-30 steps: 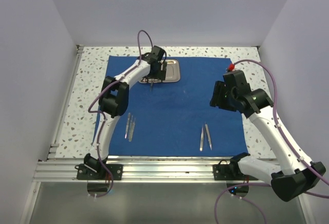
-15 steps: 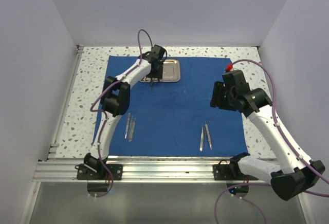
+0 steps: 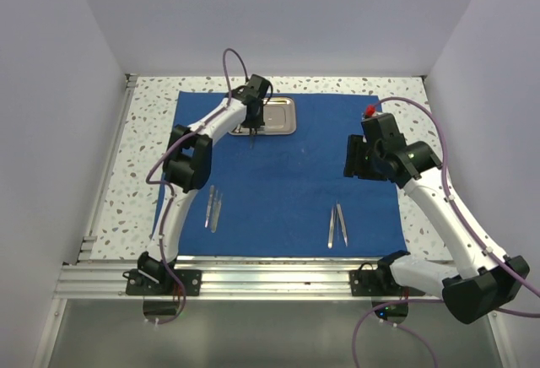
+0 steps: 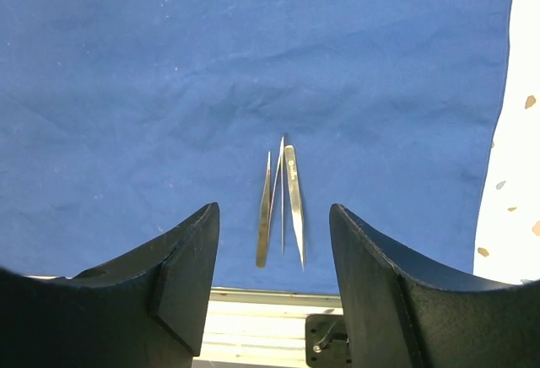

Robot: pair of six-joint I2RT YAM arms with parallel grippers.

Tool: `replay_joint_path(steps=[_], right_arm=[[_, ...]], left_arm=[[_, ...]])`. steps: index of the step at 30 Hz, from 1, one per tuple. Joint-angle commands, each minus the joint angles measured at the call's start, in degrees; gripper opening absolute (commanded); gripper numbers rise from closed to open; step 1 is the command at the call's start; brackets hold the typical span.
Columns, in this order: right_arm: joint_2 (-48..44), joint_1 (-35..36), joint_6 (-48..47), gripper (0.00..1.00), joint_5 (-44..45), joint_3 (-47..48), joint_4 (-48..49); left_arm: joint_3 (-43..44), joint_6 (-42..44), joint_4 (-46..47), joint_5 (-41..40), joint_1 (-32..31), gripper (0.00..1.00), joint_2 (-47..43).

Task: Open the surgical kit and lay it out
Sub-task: Pick up the medical item from the container, then place the medical item in the surgical kit.

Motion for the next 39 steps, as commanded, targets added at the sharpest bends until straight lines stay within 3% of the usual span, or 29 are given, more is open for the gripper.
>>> replay_joint_path(steps=[1, 5, 9, 13, 19, 23, 31, 32, 33, 35, 36, 39], right_arm=[[-0.2, -0.1, -1.8, 0.58, -1.9, 1.6, 1.1], [-0.7, -0.2, -1.5, 0.58, -3.1, 0.7, 2.6], [-0.6, -0.3, -1.6, 0.58, -4.4, 0.2, 4.7], [-0.2, -0.3, -1.1, 0.58, -5.2, 0.6, 5.6], [-0.6, 0.0, -0.7, 0.58, -5.1, 2.1, 5.0], [0.0, 0.9, -1.4, 0.58, -3.7, 2.1, 3.6], [2.0, 2.9, -1.4, 0.58, -4.0, 1.6, 3.2], [2.1, 3.0, -1.5, 0.58, -4.0, 1.8, 3.3], [2.6, 2.9, -1.7, 0.57, -3.8, 2.0, 3.2], [2.9, 3.0, -1.8, 0.57, -3.0, 2.8, 3.2], [3.1, 2.9, -2.2, 0.57, -2.5, 3.0, 3.2], [3.2, 2.9, -3.0, 0.58, -0.7, 3.9, 3.2]], left_arm=[[3.1, -1.2, -3.3, 0.8, 0.2, 0.0, -0.5], [10.0, -0.8, -5.6, 2.3, 0.2, 0.0, -3.7], [6.4, -2.2, -7.1, 2.5, 0.2, 0.0, -9.9], [-7.5, -5.0, -6.1, 2.9, -1.3, 0.0, -19.6], [-40.8, -15.7, -0.1, 2.7, -10.1, 0.0, -39.1], [-50.1, -22.9, 4.2, 0.9, -17.4, 0.0, -42.9], [-51.4, -29.8, 5.8, -2.1, -23.0, 0.0, -41.0], [-51.3, -29.9, 5.9, -1.4, -23.0, 0.04, -40.5], [-51.0, -29.9, 5.5, -1.1, -23.0, 0.26, -40.1], [-49.4, -29.5, 4.6, -0.4, -23.0, 0.54, -40.1], [-48.3, -29.2, 3.8, -0.6, -23.0, 0.75, -40.1], [-41.3, -26.2, -1.8, -1.8, -22.6, 0.8, -39.6]])
